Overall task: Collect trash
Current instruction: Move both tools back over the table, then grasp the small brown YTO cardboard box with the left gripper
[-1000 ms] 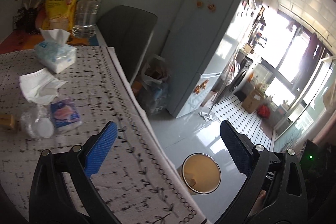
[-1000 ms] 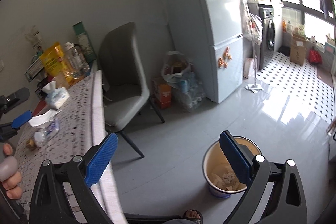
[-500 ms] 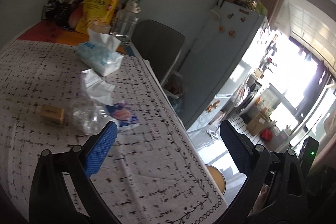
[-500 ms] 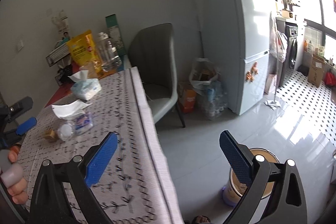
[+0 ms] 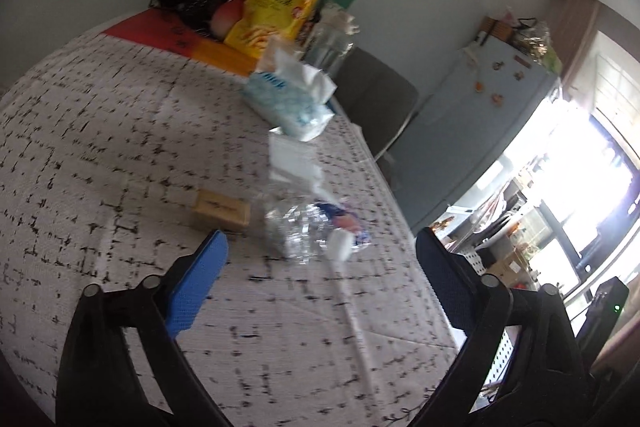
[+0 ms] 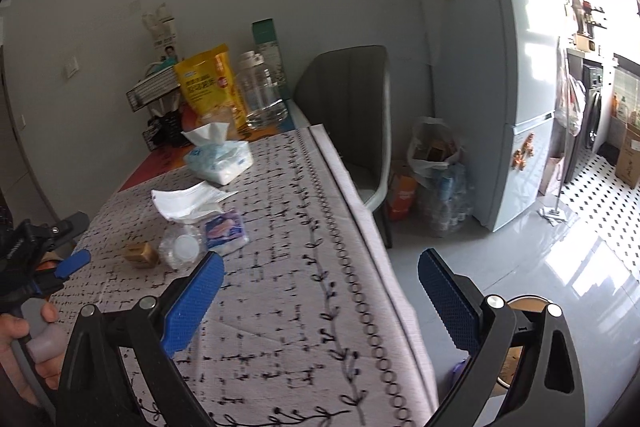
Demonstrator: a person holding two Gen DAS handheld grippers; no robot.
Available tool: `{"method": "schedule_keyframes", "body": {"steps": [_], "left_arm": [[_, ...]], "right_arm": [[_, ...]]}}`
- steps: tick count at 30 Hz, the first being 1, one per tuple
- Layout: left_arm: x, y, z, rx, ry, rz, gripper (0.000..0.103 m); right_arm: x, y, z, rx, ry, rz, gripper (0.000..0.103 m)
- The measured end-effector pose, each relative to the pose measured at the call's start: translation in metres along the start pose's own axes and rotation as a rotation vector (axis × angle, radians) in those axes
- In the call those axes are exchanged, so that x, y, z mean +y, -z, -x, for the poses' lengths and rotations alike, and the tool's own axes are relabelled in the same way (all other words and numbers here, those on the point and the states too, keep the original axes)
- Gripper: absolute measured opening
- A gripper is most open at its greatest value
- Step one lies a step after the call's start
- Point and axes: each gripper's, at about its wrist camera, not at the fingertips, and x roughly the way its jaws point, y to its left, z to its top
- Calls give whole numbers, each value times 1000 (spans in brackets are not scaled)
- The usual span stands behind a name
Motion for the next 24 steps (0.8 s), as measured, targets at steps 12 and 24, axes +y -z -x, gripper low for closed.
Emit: {"method": "schedule_keyframes", "body": {"steps": [12,24], "left_arm": [[33,-3,-45,68,-156,51,81],[52,-10,-88,96,-274,52,54]], "right_arm": [[-1,5,-27,59,-35,6,95],[47,-20,-76,153,-205,102,94]]}}
